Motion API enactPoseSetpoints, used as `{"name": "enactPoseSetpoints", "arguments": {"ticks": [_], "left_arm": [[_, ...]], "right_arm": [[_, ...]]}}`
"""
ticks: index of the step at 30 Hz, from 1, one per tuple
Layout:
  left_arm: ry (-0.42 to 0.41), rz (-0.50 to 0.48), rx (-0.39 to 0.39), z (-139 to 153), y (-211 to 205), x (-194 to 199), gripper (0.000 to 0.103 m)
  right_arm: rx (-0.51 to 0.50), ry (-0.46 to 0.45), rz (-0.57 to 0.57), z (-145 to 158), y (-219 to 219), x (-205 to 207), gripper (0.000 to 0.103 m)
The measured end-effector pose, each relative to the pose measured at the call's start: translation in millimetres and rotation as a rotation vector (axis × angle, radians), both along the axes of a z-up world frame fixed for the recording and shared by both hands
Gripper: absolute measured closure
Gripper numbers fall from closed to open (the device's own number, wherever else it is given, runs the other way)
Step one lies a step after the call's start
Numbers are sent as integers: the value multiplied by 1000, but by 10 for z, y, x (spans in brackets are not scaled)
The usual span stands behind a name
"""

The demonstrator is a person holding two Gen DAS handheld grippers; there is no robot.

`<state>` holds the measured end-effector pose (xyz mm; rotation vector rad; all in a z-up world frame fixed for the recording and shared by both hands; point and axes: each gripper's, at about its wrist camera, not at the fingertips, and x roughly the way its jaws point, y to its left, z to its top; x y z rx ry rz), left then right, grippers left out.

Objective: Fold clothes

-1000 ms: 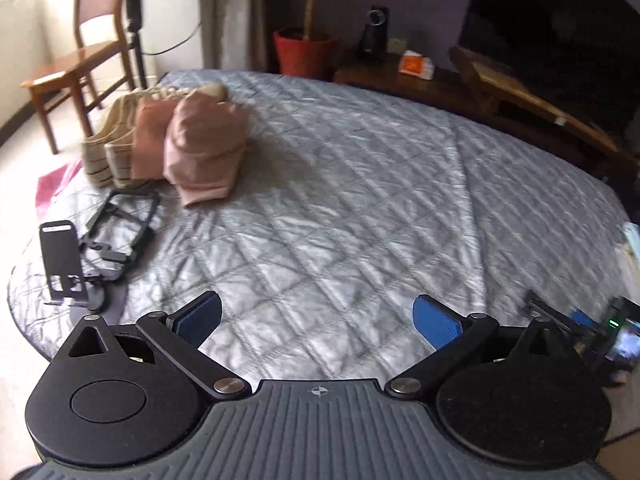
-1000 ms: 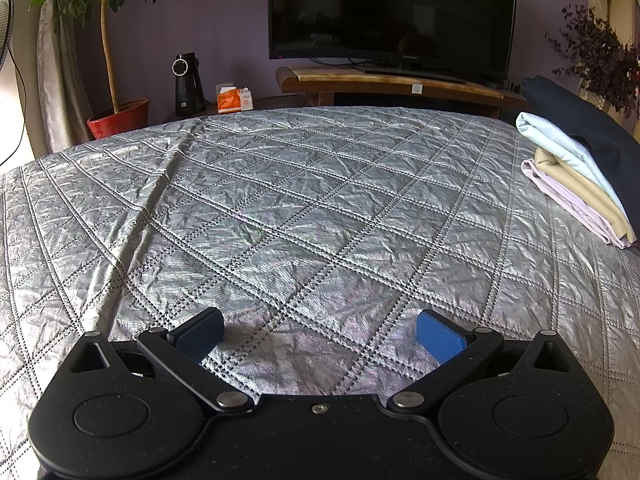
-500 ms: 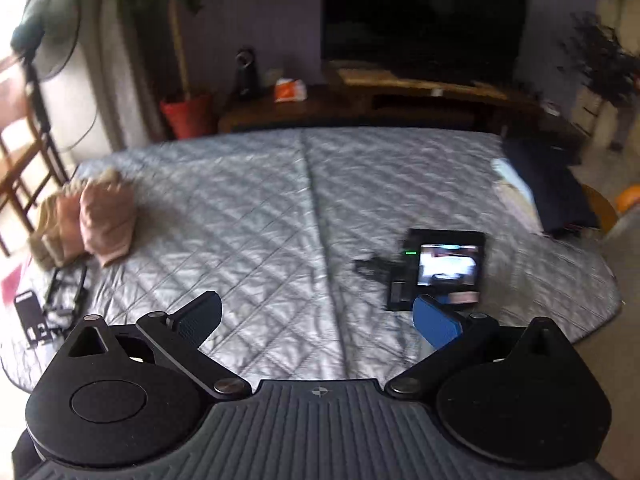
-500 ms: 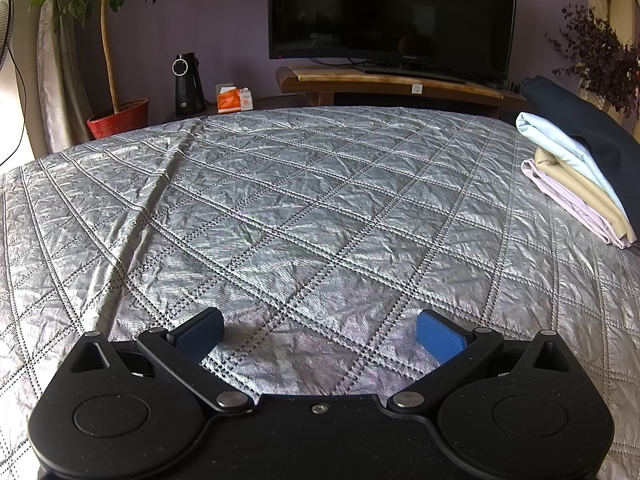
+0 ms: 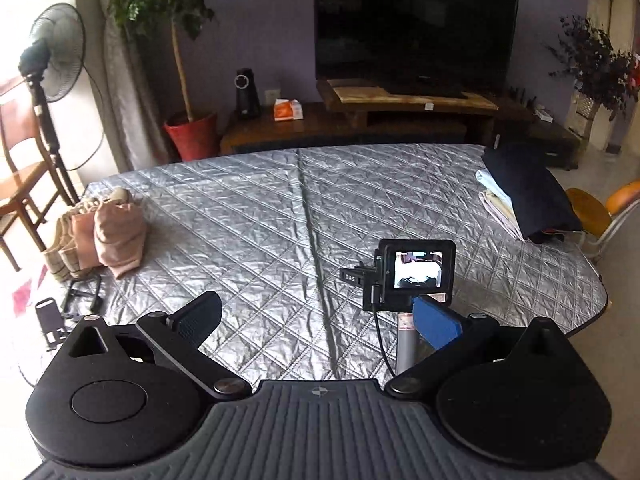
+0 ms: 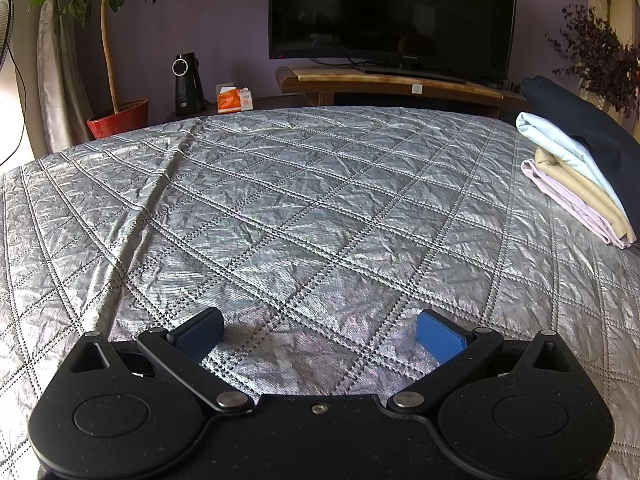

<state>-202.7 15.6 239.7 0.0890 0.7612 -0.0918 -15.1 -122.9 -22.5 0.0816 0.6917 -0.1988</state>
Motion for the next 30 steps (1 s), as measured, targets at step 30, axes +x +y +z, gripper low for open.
{"name": "enactPoseSetpoints", "arguments": {"ticks": [30], "left_arm": [[-51, -23, 16, 276, -98, -291, 0]], "right_arm": [[0, 0, 0, -3, 2, -6, 1]]}}
